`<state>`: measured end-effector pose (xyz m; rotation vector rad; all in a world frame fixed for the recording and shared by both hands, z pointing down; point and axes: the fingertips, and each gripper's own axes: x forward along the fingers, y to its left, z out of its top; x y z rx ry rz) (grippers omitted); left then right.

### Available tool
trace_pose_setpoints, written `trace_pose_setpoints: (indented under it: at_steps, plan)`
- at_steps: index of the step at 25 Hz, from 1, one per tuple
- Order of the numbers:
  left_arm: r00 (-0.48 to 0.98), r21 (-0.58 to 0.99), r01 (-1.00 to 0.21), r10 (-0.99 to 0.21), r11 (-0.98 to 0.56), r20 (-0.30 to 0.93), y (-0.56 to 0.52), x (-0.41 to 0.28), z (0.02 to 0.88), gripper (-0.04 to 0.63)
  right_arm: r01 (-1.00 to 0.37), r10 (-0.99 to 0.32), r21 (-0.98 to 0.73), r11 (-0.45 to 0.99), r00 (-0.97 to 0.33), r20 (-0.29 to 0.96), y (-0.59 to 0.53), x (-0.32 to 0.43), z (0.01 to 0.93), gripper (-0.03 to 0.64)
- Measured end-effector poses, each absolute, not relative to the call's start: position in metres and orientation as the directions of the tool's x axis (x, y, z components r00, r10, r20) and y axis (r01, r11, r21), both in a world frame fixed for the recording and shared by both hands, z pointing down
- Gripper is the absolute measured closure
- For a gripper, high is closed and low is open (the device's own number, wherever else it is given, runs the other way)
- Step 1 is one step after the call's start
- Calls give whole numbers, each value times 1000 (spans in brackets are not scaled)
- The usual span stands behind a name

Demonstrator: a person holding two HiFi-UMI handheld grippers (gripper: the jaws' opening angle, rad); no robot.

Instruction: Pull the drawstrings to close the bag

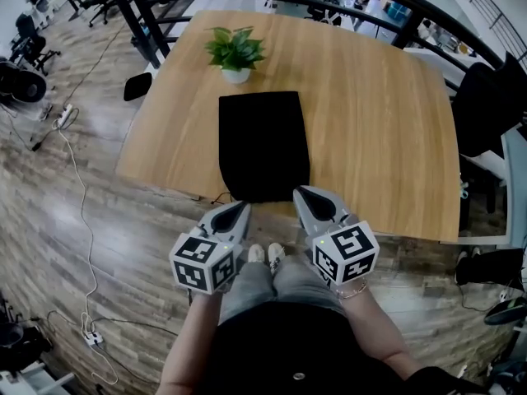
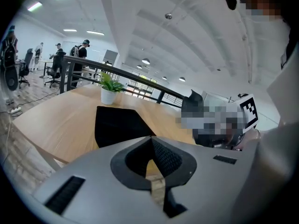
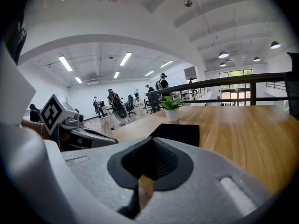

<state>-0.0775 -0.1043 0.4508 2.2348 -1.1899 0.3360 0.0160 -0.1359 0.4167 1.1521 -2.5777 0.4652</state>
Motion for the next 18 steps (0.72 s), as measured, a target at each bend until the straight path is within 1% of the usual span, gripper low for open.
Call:
trace_pose_setpoints:
  at_steps: [6,12,18]
  plan:
    - [562,346,-827,-686,-443,462,-103,-91,456,579,-779,-681,-173,602,-615,398,-133,22,424,617]
    - [512,251,-857,-679,-451,526,-109,-109,471,578,-796,-686,-174,579,-591,424,-136,30,436,617]
    - [498,230,-860,-651,-455,573,-112,-115,489,577,-807,-672,-168,566,-570,473,-140,43,454,617]
